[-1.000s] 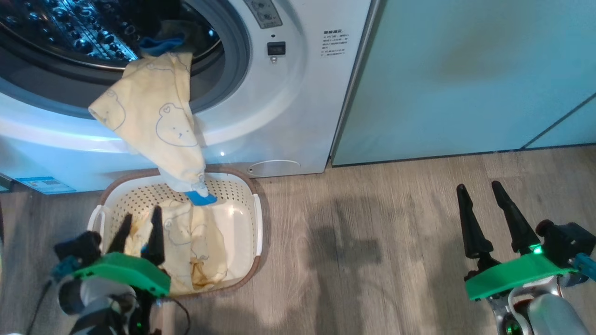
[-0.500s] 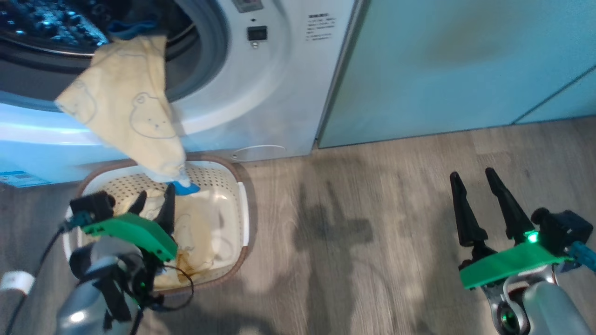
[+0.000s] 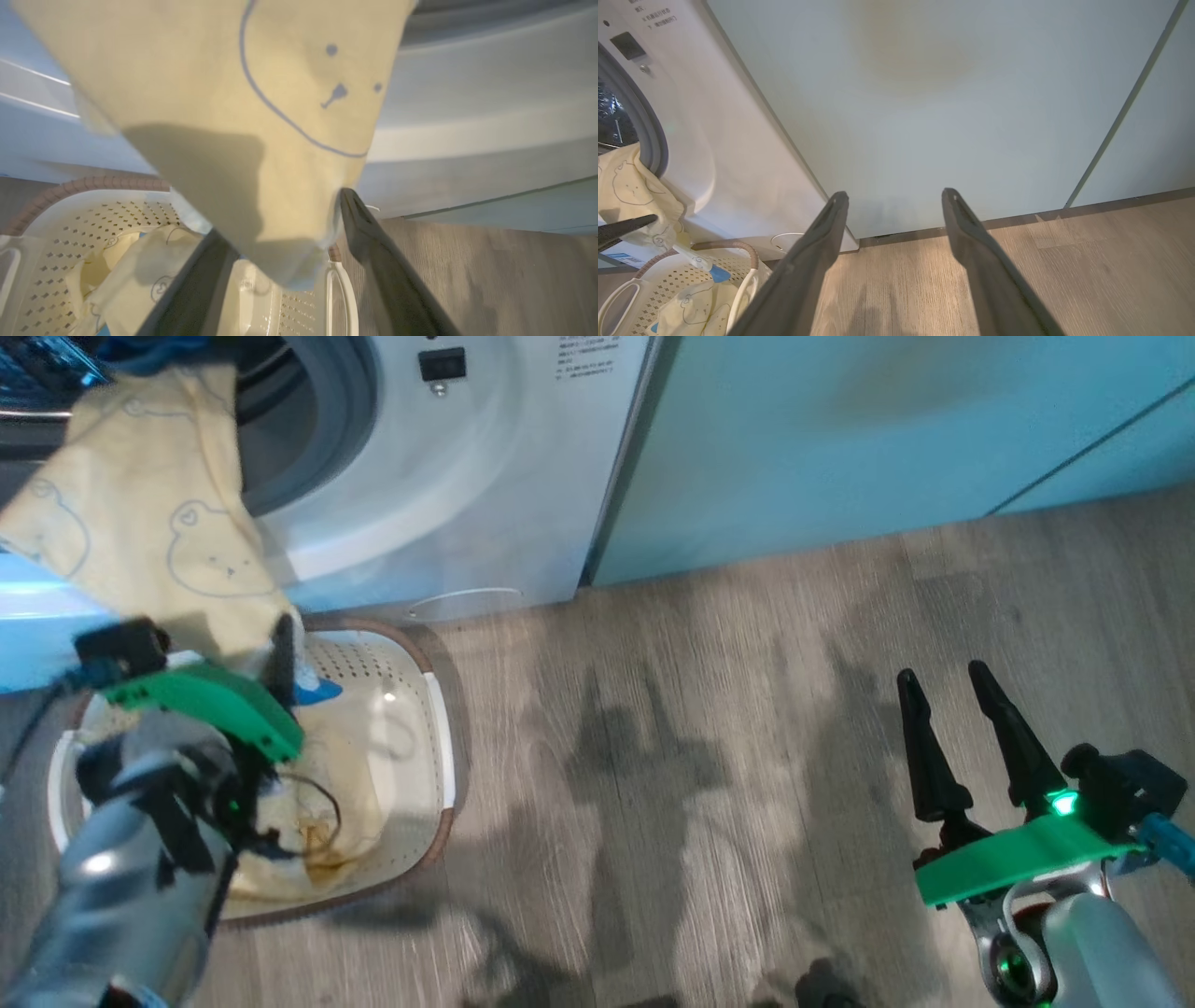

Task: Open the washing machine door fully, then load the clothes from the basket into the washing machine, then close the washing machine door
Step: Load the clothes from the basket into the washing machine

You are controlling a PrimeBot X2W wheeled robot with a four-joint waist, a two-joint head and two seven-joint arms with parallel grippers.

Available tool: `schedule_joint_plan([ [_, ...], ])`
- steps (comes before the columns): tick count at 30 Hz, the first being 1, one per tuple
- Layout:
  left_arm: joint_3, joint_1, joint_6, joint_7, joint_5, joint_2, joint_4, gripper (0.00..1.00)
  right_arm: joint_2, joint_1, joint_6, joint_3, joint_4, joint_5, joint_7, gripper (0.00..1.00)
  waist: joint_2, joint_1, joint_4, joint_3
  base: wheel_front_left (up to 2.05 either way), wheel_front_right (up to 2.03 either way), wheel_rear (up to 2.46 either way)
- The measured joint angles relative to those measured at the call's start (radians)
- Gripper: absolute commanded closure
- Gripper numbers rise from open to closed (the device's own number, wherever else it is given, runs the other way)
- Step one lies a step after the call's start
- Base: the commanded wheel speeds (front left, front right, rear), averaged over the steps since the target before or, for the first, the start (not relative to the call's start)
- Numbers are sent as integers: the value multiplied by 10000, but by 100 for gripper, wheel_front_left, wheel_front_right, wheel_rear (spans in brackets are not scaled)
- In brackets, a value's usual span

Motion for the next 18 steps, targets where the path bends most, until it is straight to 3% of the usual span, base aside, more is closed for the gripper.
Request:
schedule_joint_plan([
  [17, -192, -2190, 0, -343, -77, 249, 1580, 0, 71, -606, 0, 58, -121, 0, 0, 0, 0, -2, -90, 1048, 0, 0, 0],
  [18, -194, -2203, 0, -351, -75, 255, 1586, 25, 71, -635, 0, 58, -142, 0, 0, 0, 0, -1, -86, 1086, 0, 0, 0],
])
